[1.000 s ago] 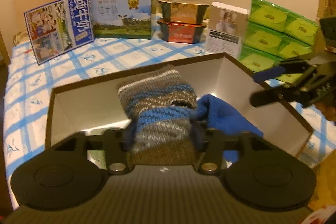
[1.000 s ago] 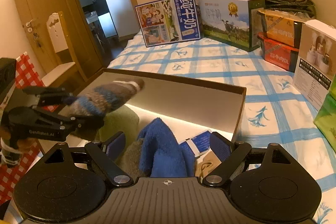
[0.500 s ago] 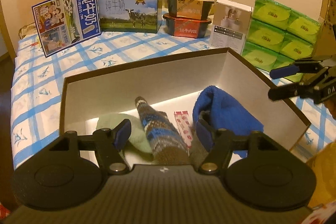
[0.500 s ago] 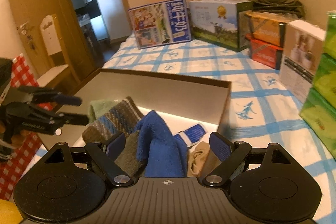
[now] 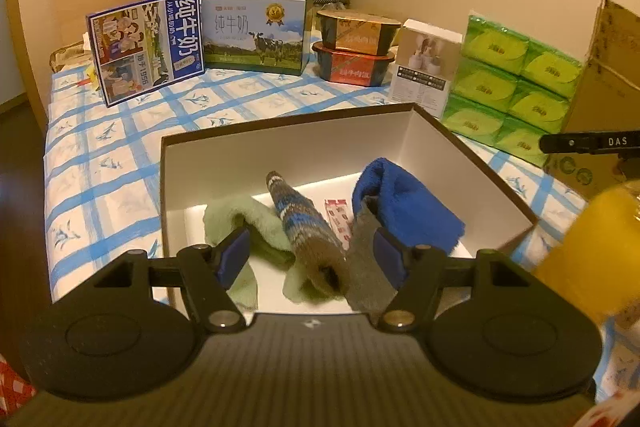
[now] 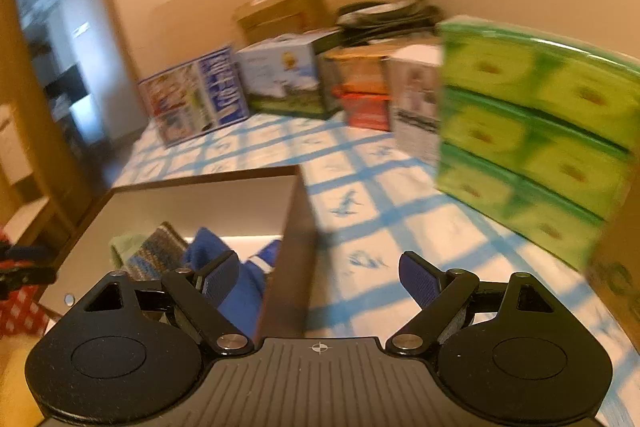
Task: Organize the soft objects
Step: 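Move both open tools back over the cotton-swab packet and round pad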
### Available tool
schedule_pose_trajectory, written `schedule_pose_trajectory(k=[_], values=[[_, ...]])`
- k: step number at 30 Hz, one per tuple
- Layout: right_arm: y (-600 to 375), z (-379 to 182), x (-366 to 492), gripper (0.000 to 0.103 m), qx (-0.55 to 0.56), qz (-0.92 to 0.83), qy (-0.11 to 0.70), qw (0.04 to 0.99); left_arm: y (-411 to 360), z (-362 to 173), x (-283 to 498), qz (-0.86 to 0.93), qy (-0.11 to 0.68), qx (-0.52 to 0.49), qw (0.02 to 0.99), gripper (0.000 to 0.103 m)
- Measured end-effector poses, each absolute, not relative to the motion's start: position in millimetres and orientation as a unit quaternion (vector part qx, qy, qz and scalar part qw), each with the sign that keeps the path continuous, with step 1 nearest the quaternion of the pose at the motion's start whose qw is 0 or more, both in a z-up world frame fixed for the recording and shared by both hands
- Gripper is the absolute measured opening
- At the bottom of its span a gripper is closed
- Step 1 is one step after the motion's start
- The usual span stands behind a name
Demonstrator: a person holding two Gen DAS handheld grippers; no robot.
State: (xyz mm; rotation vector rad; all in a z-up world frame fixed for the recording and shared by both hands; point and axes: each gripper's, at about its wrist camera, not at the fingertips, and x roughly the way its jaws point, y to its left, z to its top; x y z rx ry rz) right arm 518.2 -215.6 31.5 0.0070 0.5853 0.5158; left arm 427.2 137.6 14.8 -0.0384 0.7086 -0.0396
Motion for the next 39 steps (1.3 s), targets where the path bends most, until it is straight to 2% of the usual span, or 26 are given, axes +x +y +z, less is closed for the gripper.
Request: schedule_pose_trajectory(k=[17, 27, 39], values=[[-292, 64, 347, 0.087, 0.110, 0.207, 0.230, 0.945, 123, 44, 319, -0.037, 0.328, -0.043, 0.943, 0.066], [-292, 34, 260, 0.087, 0.155, 0.198, 0.248, 0.936, 103, 50, 261, -0.051, 0.327, -0.059, 0.942, 0.066], [-279, 2, 195, 0.087, 0.185, 0.208, 0.271, 0.921, 82, 30, 204, -0.060, 0.345, -0.078, 0.934, 0.066]])
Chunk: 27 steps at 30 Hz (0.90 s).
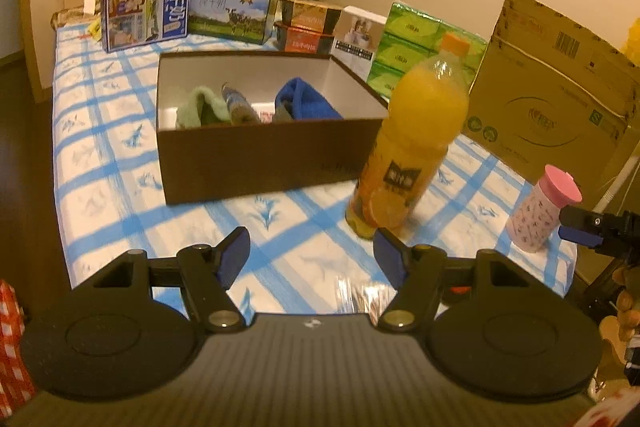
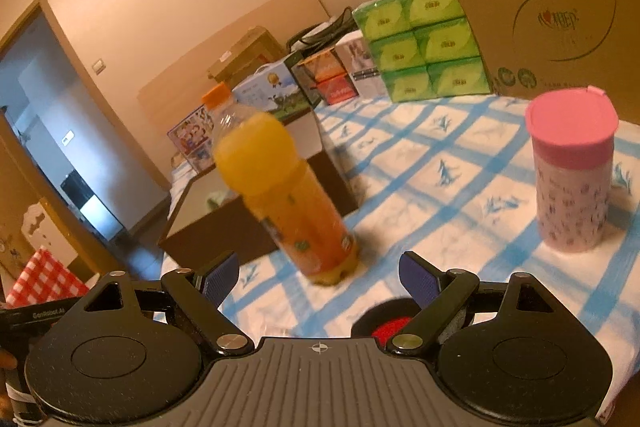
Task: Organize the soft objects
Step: 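Move both open tools back over the cotton-swab packet and round pad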
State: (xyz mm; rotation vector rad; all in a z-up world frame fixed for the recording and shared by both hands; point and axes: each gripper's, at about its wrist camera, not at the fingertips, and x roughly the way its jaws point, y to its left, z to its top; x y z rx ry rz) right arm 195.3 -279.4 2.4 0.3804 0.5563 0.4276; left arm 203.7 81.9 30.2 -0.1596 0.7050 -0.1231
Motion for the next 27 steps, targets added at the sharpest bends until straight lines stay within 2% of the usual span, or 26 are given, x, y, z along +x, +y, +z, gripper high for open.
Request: schedule_pose_trajectory(k=[17, 27], values=[[-241, -47, 163, 0.087, 0.083, 0.173, 0.311, 0.931, 46, -14, 166, -0.071, 0.387, -0.089, 0.915, 0.066], [-236, -72, 179, 0.094, 0.058, 0.156, 0.340, 0.926, 21, -45, 178, -0.089, 0.413, -0.078, 0.903, 0.068]])
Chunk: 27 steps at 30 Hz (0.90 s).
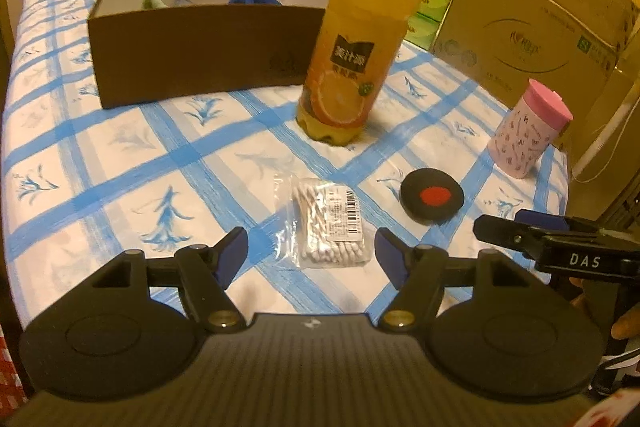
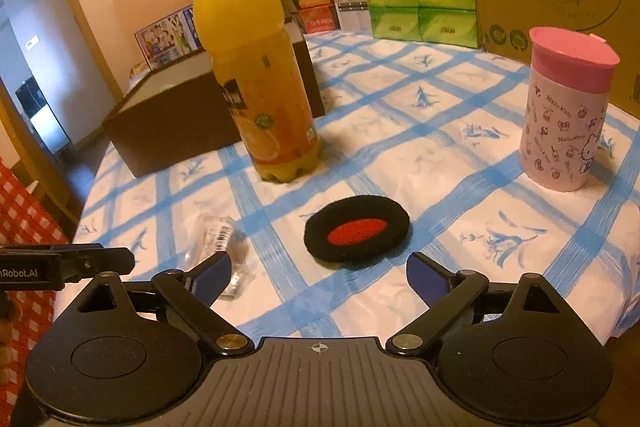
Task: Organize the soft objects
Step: 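Move both open tools back over the cotton-swab packet and round pad, then grasp the cotton-swab packet with the left tool while the right tool grasps the black-red pad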
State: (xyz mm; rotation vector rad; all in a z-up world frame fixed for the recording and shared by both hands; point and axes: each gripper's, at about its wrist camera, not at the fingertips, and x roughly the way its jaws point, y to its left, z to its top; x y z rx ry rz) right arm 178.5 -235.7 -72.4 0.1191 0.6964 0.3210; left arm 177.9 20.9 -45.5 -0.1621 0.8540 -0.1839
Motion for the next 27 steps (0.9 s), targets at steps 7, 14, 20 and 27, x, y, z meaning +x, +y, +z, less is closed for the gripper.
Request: schedule_pose_trajectory(k=[7, 14, 20, 27], values=[[-237, -85, 192, 0.095, 0.053, 0.142, 0.350, 0.925, 6, -66, 195, -0.100, 0.427, -0.072, 0.896, 0.069], [-242, -96, 205, 0.095, 0.056, 0.132, 0.356, 0.923, -8, -86, 217, -0.096, 0.444, -0.061, 0.889, 0.069], [-247, -102, 213, 0.095, 0.067, 0.126, 0.358, 0.923, -17, -102, 236, -0.083, 0.458, -0.053, 0.884, 0.069], [-247, -108, 219, 0.096, 0.069, 0.131, 0.355, 0.923, -20, -118, 245, -0.078, 0.454, -0.046, 0.887, 0.054]])
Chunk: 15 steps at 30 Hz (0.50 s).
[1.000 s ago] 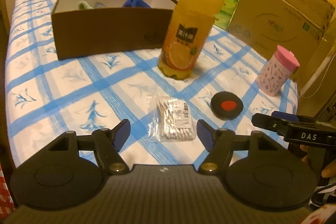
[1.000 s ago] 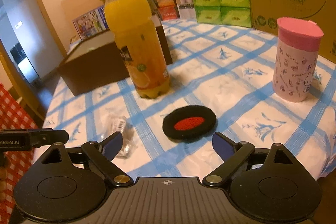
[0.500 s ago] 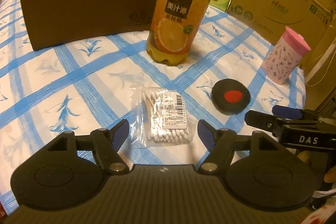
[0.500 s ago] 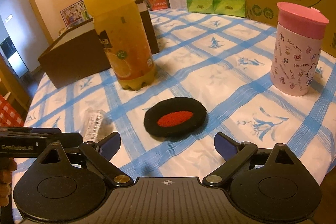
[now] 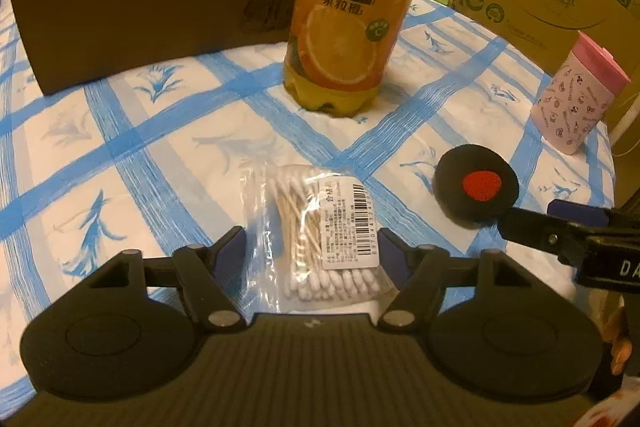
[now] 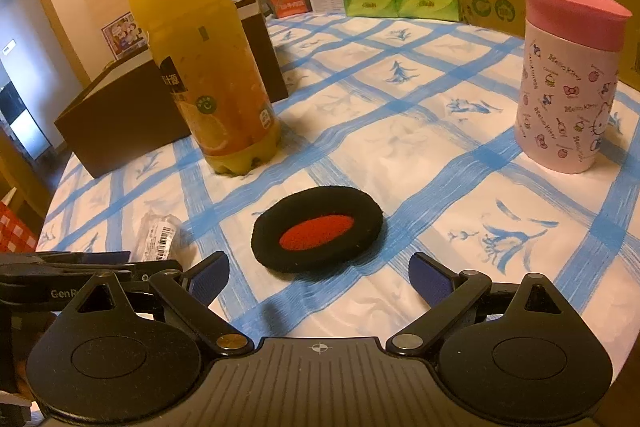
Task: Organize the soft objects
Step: 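Grasp the cotton-swab packet with the left tool while the right tool grasps the black-red pad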
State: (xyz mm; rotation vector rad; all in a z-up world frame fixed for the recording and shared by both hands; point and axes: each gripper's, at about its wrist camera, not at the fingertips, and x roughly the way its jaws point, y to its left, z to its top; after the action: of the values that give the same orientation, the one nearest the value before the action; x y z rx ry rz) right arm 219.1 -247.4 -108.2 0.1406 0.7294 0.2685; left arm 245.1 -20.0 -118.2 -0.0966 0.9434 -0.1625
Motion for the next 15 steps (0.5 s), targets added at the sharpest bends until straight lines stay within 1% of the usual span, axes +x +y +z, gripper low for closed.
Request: schedule_pose_trajectory(k=[1, 2, 4, 9, 15], values=[[-247, -108, 220, 0.096, 0.067, 0.131, 0.353, 0.924, -21, -119, 245, -0.079, 0.450, -0.041, 0.889, 0.046], [-246, -109, 221, 0.096, 0.065, 0.132, 0.352, 0.925, -22, -118, 244, -0.080, 0.446, -0.038, 0.891, 0.042], [-244, -110, 224, 0.098, 0.060, 0.132, 0.350, 0.925, -23, -118, 244, -0.087, 0.439, -0.031, 0.894, 0.039], [-238, -113, 234, 0.102, 0.042, 0.133, 0.345, 0.928, -20, -112, 245, -0.077, 0.422, -0.013, 0.903, 0.038], [-224, -124, 253, 0.102, 0.003, 0.132, 0.343, 0.930, -5, -112, 255, -0.058, 0.423, -0.014, 0.904, 0.038]])
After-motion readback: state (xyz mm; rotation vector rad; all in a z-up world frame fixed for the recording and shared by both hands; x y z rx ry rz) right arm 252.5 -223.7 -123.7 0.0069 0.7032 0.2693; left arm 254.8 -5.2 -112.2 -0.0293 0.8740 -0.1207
